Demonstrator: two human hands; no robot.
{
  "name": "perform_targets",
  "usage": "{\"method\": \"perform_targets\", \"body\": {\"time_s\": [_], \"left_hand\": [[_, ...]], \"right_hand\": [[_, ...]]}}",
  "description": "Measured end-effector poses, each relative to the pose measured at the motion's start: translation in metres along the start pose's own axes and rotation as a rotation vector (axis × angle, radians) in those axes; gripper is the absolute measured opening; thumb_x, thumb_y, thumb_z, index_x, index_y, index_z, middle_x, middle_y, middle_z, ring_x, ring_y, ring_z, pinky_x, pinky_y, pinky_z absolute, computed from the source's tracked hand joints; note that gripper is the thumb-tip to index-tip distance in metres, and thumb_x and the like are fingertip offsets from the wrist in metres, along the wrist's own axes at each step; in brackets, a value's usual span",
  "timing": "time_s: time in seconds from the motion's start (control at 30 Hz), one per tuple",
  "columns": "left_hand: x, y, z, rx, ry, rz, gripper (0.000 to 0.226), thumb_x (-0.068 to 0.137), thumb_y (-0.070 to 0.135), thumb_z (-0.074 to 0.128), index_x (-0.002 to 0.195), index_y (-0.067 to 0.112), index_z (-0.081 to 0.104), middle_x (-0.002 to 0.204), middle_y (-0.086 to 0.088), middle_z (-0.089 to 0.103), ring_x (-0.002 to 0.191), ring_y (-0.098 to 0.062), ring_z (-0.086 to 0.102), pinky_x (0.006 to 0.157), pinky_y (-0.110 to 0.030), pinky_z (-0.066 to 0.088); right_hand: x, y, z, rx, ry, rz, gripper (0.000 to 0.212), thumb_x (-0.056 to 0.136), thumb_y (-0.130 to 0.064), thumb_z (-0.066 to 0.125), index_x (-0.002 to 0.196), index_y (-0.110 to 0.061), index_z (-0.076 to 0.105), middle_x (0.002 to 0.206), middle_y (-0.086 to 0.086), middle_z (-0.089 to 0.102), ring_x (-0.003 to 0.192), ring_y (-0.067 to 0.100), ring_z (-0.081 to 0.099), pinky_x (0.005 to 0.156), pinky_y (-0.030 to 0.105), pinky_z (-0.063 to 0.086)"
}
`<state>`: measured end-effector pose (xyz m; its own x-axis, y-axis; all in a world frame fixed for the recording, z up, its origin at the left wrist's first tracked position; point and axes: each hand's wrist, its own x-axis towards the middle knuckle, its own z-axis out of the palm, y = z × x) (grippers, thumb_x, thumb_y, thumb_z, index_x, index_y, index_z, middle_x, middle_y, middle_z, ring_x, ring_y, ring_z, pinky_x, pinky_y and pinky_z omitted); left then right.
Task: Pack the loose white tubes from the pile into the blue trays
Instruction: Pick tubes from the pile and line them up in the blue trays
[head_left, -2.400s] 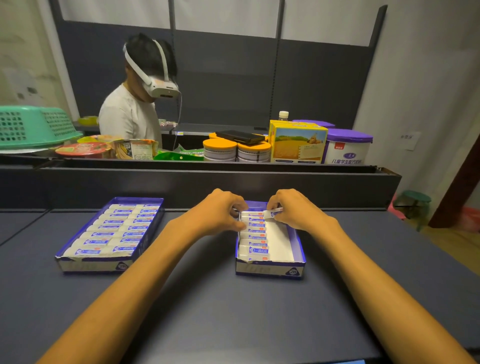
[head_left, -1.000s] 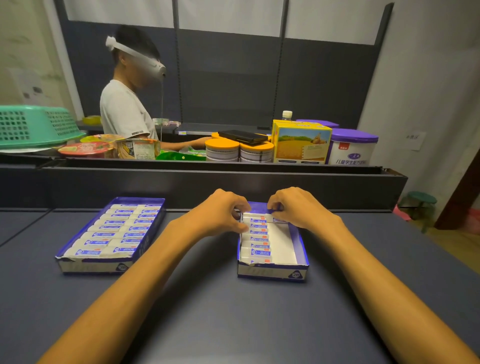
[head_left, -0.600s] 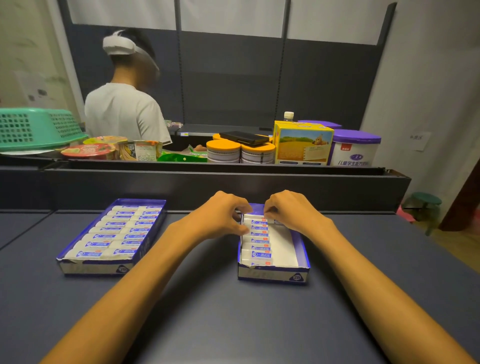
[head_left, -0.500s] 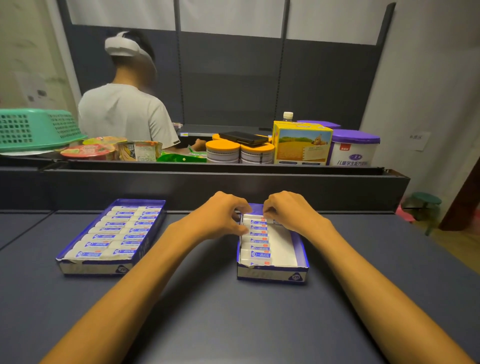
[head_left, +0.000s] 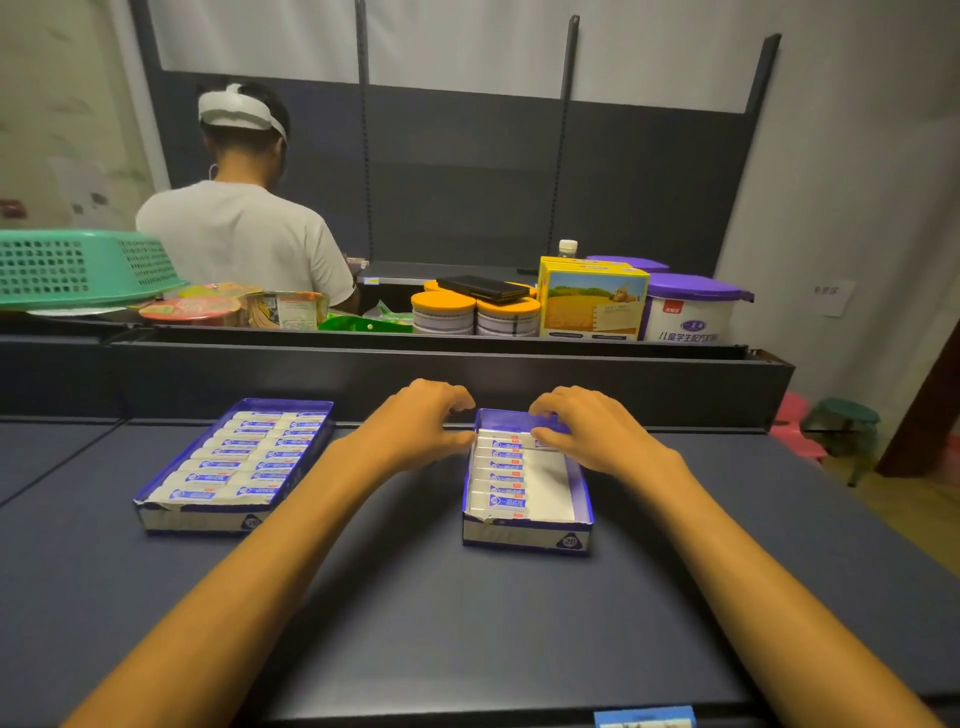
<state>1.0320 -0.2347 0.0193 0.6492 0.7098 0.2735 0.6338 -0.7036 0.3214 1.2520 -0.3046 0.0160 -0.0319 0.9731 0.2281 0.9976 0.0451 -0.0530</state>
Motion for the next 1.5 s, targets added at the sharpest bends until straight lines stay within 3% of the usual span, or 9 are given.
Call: {"method": "perform_targets", "body": {"time_s": [0.17,0.47,0.77,0.93,1.3,1.5], "left_hand": [[-0.015,0.009,-0.004,0.161,0.032,-0.052,0.055,0.091,0.043,0.059,0.139,0.022,0.044,0.141,-0.001,0.049,0.129,-0.017,0.045,0.100,-0.034,0.042],[-0.079,0.013,-0.014,0.269,0.013,-0.161,0.056,0.093,0.045,0.054,0.143,0.024,0.039,0.146,-0.003,0.043,0.132,-0.021,0.042,0.104,-0.038,0.042],[-0.167,-0.024,-0.061,0.284,0.107,-0.234,0.055,0.091,0.044,0.057,0.140,0.021,0.045,0.145,-0.001,0.046,0.130,-0.020,0.044,0.100,-0.036,0.040],[-0.245,-0.079,-0.103,0.346,0.127,-0.318,0.056,0.091,0.045,0.056,0.141,0.024,0.043,0.143,0.001,0.045,0.130,-0.019,0.041,0.098,-0.037,0.041],[-0.481,-0.253,-0.211,0.397,0.134,-0.579,0.055,0.092,0.049,0.054,0.140,0.024,0.043,0.142,0.000,0.045,0.129,-0.021,0.043,0.100,-0.041,0.043],[-0.556,-0.328,-0.260,0.412,0.195,-0.686,0.055,0.091,0.048,0.056,0.139,0.023,0.044,0.139,0.000,0.048,0.127,-0.020,0.045,0.100,-0.039,0.044]], "right_hand": [[-0.031,-0.009,-0.009,0.021,-0.023,0.023,0.053,0.094,-0.045,0.056,0.141,-0.027,0.043,0.145,-0.001,0.045,0.129,0.017,0.043,0.102,0.032,0.038],[-0.062,-0.045,-0.014,0.033,-0.001,-0.051,0.055,0.094,-0.045,0.055,0.143,-0.023,0.041,0.145,0.001,0.045,0.127,0.019,0.043,0.102,0.033,0.036],[-0.062,-0.136,-0.019,0.042,0.059,-0.168,0.054,0.094,-0.044,0.054,0.143,-0.023,0.041,0.146,0.002,0.044,0.132,0.020,0.039,0.107,0.037,0.033],[-0.050,-0.236,-0.008,0.056,0.060,-0.272,0.056,0.094,-0.043,0.055,0.143,-0.021,0.040,0.146,0.003,0.043,0.130,0.022,0.040,0.104,0.037,0.034],[-0.018,-0.529,0.027,0.104,0.004,-0.532,0.054,0.095,-0.043,0.054,0.143,-0.021,0.040,0.146,0.002,0.043,0.133,0.023,0.037,0.107,0.042,0.030],[0.017,-0.651,0.039,0.120,0.026,-0.644,0.054,0.095,-0.044,0.054,0.142,-0.022,0.041,0.145,0.002,0.045,0.131,0.023,0.039,0.104,0.040,0.035]]}}
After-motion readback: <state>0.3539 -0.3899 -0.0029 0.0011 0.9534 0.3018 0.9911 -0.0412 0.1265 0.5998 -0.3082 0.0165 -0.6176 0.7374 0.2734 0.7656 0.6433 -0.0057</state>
